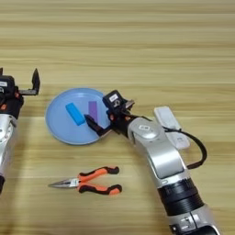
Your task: Move the objects on the table
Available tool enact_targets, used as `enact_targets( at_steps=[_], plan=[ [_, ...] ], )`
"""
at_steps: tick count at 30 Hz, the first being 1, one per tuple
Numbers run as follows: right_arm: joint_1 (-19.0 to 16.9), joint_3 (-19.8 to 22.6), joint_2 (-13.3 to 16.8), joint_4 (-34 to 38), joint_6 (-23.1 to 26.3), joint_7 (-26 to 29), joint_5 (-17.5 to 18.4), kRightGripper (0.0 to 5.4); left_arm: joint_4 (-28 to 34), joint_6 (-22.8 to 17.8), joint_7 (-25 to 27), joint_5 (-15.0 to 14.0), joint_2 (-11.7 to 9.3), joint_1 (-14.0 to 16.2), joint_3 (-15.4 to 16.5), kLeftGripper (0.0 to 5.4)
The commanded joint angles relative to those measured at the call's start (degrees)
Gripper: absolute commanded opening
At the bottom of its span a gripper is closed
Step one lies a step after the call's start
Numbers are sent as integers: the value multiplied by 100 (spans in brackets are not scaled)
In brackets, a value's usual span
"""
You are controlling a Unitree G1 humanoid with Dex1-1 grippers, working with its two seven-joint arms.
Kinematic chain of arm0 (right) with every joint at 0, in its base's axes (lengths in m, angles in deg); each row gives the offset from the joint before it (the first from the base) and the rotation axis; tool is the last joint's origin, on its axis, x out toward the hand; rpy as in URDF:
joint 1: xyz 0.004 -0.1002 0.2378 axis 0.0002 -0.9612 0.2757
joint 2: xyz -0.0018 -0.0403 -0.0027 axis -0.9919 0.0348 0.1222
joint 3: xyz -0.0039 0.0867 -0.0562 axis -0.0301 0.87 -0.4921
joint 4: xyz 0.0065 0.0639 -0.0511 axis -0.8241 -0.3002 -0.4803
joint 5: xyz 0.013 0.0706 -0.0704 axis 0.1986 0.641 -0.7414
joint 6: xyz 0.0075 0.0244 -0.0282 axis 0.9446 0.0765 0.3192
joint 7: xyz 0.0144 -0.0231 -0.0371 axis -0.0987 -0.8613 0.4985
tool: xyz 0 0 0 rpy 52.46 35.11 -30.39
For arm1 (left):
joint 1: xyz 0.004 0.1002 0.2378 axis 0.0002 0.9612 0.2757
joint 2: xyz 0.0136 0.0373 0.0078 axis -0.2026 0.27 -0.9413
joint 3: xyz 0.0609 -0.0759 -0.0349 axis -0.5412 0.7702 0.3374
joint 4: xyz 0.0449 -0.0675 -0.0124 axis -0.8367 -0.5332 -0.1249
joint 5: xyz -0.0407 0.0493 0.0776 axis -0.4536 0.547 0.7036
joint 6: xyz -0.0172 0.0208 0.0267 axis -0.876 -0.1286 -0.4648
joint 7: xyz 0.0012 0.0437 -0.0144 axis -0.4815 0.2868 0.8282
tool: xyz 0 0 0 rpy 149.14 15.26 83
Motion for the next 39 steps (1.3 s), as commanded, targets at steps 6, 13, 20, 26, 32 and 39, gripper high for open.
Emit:
enact_targets(
  at_steps=[6, 13, 20, 26, 32, 39],
  plan=[
    [120, -133, -100, -489, 173, -110, -132, 538, -35, 21, -37, 16, 32, -69, -21, 540],
    [262, -155, -197, -972, -46, -148, -278, 538, -29, 22, -38, 16, 32, -62, -21, 540],
    [422, -275, -247, -1449, -405, -219, -541, 538, -13, 22, -49, 18, 49, -51, -30, 540],
    [494, -301, -281, -1608, -374, -121, -560, 503, -14, 25, -50, 15, 50, -50, -35, 540],
    [520, -234, -316, -1707, 2, 138, -381, 411, -8, 25, -57, 15, 49, -46, -41, 540],
    [609, -187, -281, -1902, 258, 108, -420, 340, -2, 22, -61, 13, 53, -50, -46, 540]
  ],
)
